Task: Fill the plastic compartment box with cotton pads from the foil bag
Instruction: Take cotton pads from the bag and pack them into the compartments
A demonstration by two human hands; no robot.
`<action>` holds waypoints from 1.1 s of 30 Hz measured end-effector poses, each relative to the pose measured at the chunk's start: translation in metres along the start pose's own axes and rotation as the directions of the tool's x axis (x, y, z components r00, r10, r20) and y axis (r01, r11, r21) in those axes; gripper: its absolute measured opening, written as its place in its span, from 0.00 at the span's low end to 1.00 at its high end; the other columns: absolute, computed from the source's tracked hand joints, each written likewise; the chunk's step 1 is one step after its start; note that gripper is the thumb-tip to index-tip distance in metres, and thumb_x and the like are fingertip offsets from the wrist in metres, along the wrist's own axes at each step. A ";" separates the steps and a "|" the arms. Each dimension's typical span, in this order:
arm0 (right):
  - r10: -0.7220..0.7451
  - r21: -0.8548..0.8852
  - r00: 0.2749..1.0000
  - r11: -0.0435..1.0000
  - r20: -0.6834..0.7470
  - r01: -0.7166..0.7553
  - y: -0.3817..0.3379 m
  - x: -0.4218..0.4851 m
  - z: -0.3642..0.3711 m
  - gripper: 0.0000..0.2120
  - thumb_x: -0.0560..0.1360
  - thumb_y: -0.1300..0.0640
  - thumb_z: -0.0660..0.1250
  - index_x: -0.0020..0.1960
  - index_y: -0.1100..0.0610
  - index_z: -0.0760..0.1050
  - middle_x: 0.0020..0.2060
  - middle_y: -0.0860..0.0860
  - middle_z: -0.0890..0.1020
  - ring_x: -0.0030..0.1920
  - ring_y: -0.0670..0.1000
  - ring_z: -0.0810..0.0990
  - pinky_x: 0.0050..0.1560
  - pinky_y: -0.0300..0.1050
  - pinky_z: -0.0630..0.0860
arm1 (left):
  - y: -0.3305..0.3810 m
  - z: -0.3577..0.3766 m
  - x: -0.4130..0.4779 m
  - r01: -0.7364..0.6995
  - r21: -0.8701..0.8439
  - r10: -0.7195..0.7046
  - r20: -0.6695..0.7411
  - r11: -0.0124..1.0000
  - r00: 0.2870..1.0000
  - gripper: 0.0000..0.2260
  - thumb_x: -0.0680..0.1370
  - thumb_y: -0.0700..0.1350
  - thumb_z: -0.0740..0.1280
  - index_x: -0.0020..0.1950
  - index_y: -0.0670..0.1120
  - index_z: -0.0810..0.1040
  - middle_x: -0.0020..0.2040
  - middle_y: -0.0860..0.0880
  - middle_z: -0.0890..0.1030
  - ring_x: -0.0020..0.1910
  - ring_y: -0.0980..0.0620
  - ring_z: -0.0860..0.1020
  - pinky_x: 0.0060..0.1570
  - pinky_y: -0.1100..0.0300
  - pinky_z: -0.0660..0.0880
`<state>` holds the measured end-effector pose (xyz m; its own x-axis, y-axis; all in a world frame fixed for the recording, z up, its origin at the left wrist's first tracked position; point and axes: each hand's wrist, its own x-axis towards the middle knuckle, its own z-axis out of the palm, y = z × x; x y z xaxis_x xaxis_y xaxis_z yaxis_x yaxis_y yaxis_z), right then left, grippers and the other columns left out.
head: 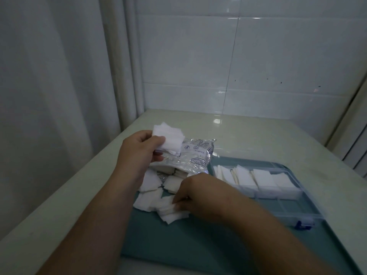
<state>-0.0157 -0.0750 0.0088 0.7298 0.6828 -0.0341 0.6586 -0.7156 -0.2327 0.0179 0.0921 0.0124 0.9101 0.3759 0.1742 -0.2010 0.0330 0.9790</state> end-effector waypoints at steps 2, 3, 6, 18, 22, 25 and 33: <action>0.004 0.010 1.000 1.000 0.007 -0.004 0.000 0.000 0.000 0.13 0.78 0.51 0.65 0.61 0.50 0.80 0.57 0.51 0.81 0.57 0.52 0.78 0.57 0.42 0.73 | 0.000 0.000 -0.001 0.004 0.005 -0.004 -0.002 1.000 1.000 0.03 0.76 0.38 0.68 0.44 0.45 0.81 0.42 0.43 0.83 0.37 0.48 0.79 0.35 0.57 0.77; 0.005 0.016 1.000 1.000 0.006 -0.005 0.000 0.000 0.000 0.13 0.79 0.52 0.64 0.62 0.50 0.79 0.58 0.51 0.81 0.58 0.52 0.77 0.58 0.43 0.73 | 0.001 0.000 -0.001 0.005 0.005 -0.005 -0.003 1.000 1.000 0.03 0.76 0.38 0.68 0.44 0.45 0.81 0.43 0.43 0.83 0.36 0.49 0.79 0.35 0.57 0.77; 0.002 0.002 1.000 1.000 -0.006 -0.002 -0.001 -0.002 0.000 0.14 0.79 0.54 0.61 0.63 0.51 0.79 0.59 0.51 0.80 0.58 0.53 0.77 0.58 0.44 0.73 | 0.001 0.001 -0.001 0.008 0.009 -0.008 -0.007 1.000 1.000 0.03 0.76 0.38 0.69 0.44 0.45 0.81 0.43 0.44 0.83 0.36 0.49 0.80 0.35 0.57 0.77; 0.013 -0.094 0.909 0.994 -0.417 -0.057 0.007 -0.009 -0.019 0.10 0.79 0.53 0.56 0.54 0.54 0.75 0.50 0.50 0.78 0.51 0.52 0.74 0.45 0.45 0.67 | -0.003 -0.002 0.003 -0.010 0.036 0.013 -0.065 0.999 0.998 0.02 0.75 0.41 0.70 0.45 0.44 0.82 0.40 0.45 0.83 0.36 0.49 0.79 0.34 0.57 0.76; 0.165 0.184 0.851 0.979 -0.499 -0.082 0.017 -0.013 -0.026 0.05 0.80 0.54 0.58 0.46 0.49 0.72 0.38 0.46 0.76 0.39 0.47 0.74 0.39 0.43 0.69 | -0.003 -0.004 0.003 -0.004 0.061 0.008 -0.070 0.998 0.997 0.03 0.73 0.43 0.71 0.45 0.46 0.83 0.43 0.45 0.84 0.42 0.45 0.82 0.41 0.51 0.80; 0.272 0.373 0.779 0.926 -0.565 -0.053 0.025 -0.012 -0.027 0.07 0.80 0.54 0.59 0.46 0.49 0.75 0.33 0.43 0.76 0.35 0.39 0.73 0.33 0.31 0.68 | -0.002 -0.001 -0.002 -0.011 0.087 0.013 -0.023 0.996 1.000 0.02 0.73 0.39 0.70 0.44 0.44 0.82 0.43 0.44 0.84 0.42 0.47 0.83 0.43 0.54 0.82; 0.387 0.540 0.759 0.840 -0.524 -0.056 0.028 -0.010 -0.026 0.09 0.80 0.55 0.60 0.48 0.53 0.78 0.34 0.45 0.78 0.36 0.45 0.76 0.37 0.40 0.72 | -0.001 0.009 -0.014 -0.024 0.077 0.004 0.252 0.997 0.968 0.13 0.74 0.33 0.70 0.51 0.50 0.81 0.40 0.46 0.86 0.37 0.48 0.84 0.37 0.51 0.82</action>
<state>0.0002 -0.1052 0.0281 0.9048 0.1637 0.3931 0.4132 -0.5601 -0.7180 0.0086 0.0785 0.0103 0.9712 0.1308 0.1993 -0.1947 -0.0471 0.9797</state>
